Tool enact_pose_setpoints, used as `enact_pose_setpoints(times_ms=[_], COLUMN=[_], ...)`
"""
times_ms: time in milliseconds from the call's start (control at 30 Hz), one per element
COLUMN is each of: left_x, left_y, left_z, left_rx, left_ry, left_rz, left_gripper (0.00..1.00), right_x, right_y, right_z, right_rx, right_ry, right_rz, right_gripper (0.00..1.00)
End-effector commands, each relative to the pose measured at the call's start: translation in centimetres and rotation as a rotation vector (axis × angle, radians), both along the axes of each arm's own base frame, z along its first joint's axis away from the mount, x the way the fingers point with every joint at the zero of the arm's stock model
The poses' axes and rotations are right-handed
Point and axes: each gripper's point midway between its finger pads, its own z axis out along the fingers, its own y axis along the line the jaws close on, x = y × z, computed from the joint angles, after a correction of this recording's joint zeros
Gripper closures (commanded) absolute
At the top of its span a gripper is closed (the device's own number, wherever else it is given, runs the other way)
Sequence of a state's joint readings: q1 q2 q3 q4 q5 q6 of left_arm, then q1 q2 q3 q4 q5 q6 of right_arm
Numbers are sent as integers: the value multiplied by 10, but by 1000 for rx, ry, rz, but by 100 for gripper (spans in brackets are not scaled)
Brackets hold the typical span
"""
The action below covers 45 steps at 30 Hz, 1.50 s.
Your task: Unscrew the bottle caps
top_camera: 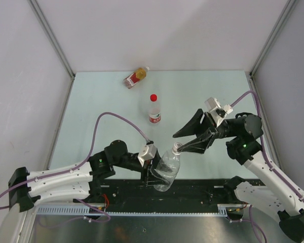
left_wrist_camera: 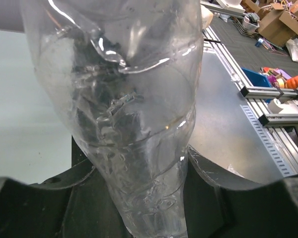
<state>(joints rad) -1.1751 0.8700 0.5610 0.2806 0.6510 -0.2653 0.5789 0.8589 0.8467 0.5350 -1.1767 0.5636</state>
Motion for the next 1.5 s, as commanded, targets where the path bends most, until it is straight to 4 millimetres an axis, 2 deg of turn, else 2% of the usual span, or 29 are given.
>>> enact_pose_setpoints(times_ms=[0, 267, 400, 600, 767, 900, 1100, 1467], left_x=[-11, 19, 45, 88, 107, 113, 115, 121], left_y=[-2, -13, -14, -7, -2, 0, 1, 5], left_z=[33, 13, 4, -12, -24, -28, -26, -18], left_rx=[-160, -87, -43, 66, 144, 170, 167, 164], left_ry=[-113, -82, -81, -81, -75, -70, -66, -67], left_rz=[-70, 80, 229, 480, 587, 621, 640, 680], left_gripper=[100, 100, 100, 100, 100, 100, 100, 100], right_x=[40, 54, 67, 99, 112, 116, 112, 90], right_y=[6, -3, -10, -20, -21, -18, -10, 16], right_z=[1, 16, 20, 10, -1, -11, -26, -50], right_rx=[35, 93, 119, 120, 93, 59, -3, -121], right_ry=[105, 165, 188, 269, 312, 326, 326, 270], right_rz=[-170, -255, -360, -568, -623, -626, -566, -444], right_gripper=[37, 7, 1, 1, 1, 1, 1, 14])
